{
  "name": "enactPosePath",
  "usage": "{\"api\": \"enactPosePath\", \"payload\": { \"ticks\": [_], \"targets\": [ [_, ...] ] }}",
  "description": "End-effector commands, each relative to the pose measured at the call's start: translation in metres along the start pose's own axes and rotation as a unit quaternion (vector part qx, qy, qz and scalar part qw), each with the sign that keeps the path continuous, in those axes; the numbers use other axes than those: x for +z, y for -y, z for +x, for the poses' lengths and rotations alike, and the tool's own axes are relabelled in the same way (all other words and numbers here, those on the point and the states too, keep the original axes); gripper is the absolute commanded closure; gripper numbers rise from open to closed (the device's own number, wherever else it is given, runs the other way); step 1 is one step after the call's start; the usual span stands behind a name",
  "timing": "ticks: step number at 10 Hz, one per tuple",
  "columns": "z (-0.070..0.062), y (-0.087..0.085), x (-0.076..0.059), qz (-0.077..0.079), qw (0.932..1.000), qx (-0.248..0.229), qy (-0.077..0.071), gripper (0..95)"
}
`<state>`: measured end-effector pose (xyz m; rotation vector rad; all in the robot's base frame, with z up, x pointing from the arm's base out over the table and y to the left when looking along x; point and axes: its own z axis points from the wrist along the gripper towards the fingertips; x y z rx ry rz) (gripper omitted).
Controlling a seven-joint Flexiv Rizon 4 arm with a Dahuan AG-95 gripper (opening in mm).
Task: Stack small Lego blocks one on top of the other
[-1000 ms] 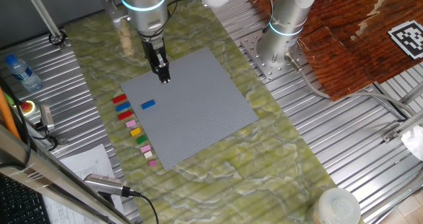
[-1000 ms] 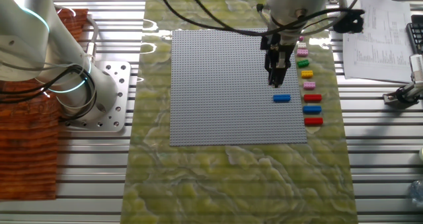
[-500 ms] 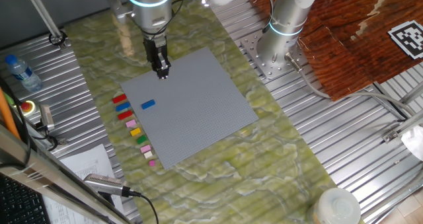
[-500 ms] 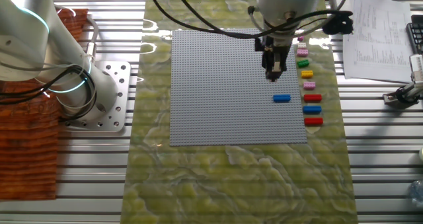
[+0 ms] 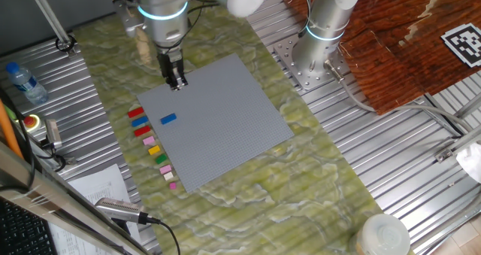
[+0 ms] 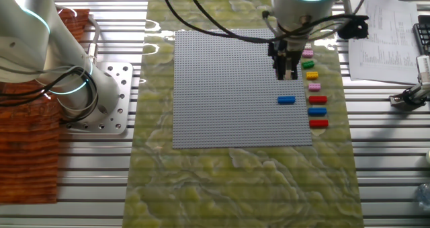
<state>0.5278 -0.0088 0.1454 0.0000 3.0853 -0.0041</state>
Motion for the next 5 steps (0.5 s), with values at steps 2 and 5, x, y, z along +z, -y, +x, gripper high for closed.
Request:
{"api": "enactPosePath", "payload": {
  "ticks": [2,5],
  "targets": [
    [-0.006,0.010,0.007,0.001,0.9999,-0.017,0.002,95.0],
    [-0.019,0.022,0.019,0.001,0.9997,-0.023,0.001,95.0]
  ]
}}
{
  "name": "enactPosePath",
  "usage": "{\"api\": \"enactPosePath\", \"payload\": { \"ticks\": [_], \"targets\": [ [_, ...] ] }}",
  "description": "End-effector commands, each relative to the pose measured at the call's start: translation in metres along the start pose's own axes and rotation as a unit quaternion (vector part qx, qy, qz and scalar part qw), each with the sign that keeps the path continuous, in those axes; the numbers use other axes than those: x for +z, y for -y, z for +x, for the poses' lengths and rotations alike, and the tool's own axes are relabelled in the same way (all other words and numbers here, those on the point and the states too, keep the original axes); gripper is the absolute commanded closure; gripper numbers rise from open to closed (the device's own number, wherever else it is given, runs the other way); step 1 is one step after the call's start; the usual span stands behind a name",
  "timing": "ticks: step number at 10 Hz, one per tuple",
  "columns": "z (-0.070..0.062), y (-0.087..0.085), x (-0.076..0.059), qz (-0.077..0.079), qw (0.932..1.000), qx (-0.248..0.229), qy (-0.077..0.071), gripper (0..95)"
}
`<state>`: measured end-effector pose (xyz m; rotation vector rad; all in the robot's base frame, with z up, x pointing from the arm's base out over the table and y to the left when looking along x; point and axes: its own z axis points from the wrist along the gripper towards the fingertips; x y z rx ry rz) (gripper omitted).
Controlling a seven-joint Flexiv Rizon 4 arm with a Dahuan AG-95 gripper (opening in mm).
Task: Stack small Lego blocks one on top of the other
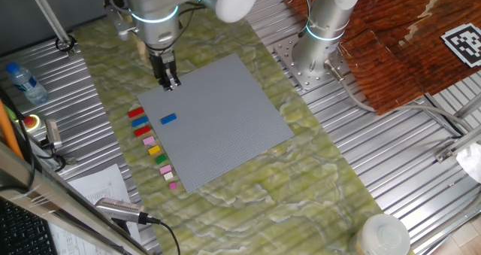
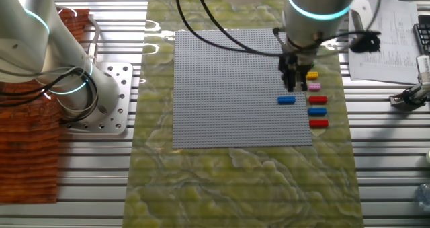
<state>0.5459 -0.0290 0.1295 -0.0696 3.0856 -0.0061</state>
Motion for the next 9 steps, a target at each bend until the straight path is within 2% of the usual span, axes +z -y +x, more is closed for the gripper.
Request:
{"api": "enactPosePath", "payload": {
  "ticks": [1,6,9],
  "targets": [
    [-0.005,0.004,0.007,0.001,1.0000,-0.004,0.002,95.0],
    [-0.019,0.019,0.031,-0.001,0.9998,-0.022,0.002,95.0],
    [-0.027,0.023,0.038,0.000,0.9998,-0.017,0.001,95.0]
  ]
}}
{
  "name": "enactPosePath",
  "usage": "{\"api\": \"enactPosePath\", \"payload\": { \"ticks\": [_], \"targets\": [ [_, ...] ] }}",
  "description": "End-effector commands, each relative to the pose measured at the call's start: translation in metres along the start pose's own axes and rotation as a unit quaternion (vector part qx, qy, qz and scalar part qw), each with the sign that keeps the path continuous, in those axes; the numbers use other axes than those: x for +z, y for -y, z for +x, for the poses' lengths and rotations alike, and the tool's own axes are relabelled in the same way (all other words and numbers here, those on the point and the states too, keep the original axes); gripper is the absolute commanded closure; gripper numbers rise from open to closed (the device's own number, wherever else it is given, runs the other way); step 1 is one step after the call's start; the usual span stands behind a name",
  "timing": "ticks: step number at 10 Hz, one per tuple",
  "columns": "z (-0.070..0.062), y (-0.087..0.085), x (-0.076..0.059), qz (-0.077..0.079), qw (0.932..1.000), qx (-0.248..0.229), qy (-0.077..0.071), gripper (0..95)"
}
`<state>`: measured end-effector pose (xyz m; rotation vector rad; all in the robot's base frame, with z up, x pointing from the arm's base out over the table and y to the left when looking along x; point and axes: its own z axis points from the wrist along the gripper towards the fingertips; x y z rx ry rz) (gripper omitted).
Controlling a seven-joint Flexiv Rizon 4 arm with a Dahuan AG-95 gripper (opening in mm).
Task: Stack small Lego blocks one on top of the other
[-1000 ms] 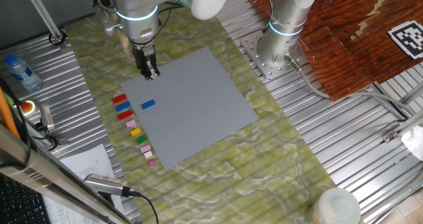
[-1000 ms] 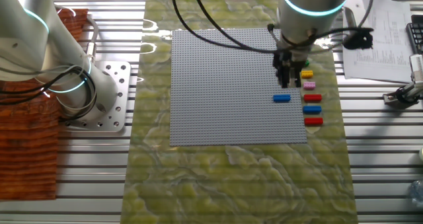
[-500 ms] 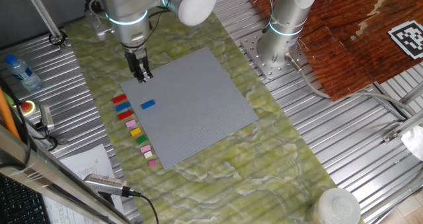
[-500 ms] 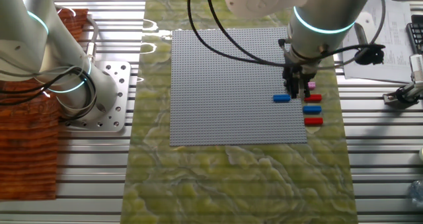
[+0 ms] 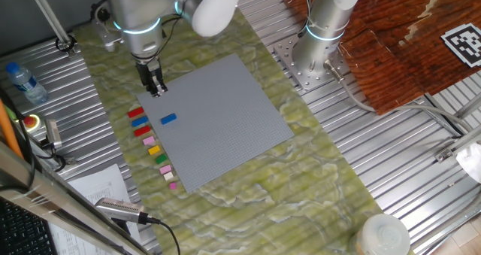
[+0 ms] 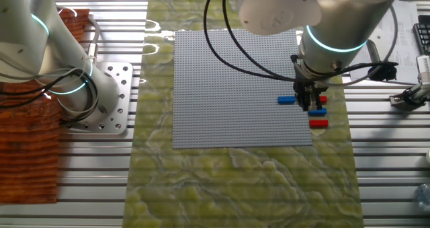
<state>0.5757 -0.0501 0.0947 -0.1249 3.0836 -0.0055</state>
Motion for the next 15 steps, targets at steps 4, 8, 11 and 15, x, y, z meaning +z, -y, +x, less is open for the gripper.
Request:
{"api": "enactPosePath", "payload": {
  "ticks": [4,8,11,15],
  "targets": [
    [-0.0022,0.0004,0.0011,0.001,1.0000,-0.002,0.000,95.0],
    [-0.0022,0.0003,0.0011,0.001,1.0000,-0.001,0.001,95.0],
    [-0.0025,-0.0010,0.0020,-0.001,0.9998,-0.009,-0.019,95.0],
    [-0.0059,-0.0029,0.0009,-0.003,0.9990,-0.035,-0.028,95.0]
  ]
}}
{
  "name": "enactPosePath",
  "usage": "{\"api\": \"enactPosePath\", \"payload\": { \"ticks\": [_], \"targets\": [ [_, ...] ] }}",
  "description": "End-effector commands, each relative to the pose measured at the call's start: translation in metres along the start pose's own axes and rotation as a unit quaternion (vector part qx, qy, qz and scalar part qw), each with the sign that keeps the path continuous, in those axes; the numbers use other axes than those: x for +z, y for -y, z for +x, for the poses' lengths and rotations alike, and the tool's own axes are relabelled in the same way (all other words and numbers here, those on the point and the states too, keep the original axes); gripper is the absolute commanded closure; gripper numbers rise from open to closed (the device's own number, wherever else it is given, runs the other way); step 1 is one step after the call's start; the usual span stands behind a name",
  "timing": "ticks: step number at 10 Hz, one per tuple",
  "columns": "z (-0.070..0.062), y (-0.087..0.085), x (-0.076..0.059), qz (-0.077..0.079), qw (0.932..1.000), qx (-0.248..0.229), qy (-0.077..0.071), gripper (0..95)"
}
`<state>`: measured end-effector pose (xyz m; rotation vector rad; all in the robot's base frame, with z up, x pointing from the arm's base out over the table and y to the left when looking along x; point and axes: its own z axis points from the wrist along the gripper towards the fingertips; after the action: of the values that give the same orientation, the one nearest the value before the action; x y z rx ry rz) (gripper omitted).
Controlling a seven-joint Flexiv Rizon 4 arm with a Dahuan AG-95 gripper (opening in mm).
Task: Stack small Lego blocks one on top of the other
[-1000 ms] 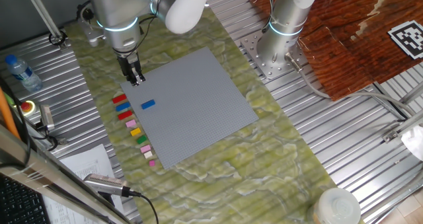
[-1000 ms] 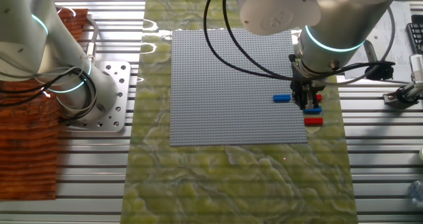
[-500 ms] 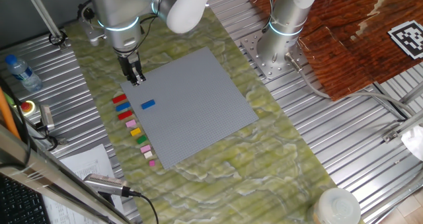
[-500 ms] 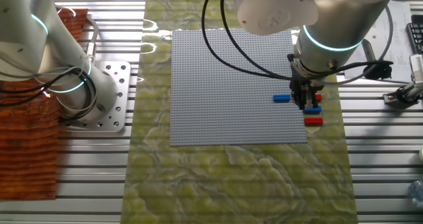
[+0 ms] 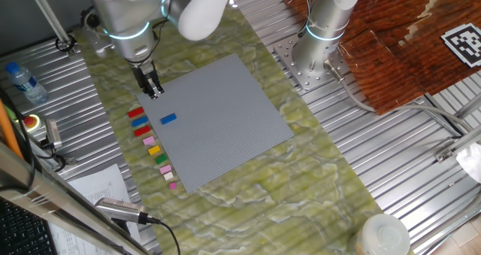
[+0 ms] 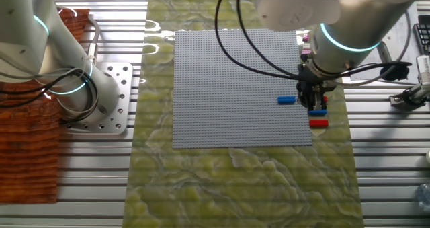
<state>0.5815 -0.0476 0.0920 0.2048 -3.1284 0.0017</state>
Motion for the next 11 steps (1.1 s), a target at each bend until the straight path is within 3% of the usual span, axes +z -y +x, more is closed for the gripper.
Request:
{"api": "enactPosePath", "payload": {
  "ticks": [1,7,8,11],
  "targets": [
    [-0.0019,-0.0019,-0.0028,0.000,0.9999,-0.011,-0.001,95.0],
    [-0.0027,-0.0042,-0.0016,-0.006,0.9999,-0.008,-0.001,95.0],
    [-0.0027,-0.0042,-0.0016,-0.005,0.9998,-0.019,-0.002,76.0],
    [-0.0007,-0.0056,-0.0036,-0.001,0.9994,0.006,-0.035,76.0]
  ]
}}
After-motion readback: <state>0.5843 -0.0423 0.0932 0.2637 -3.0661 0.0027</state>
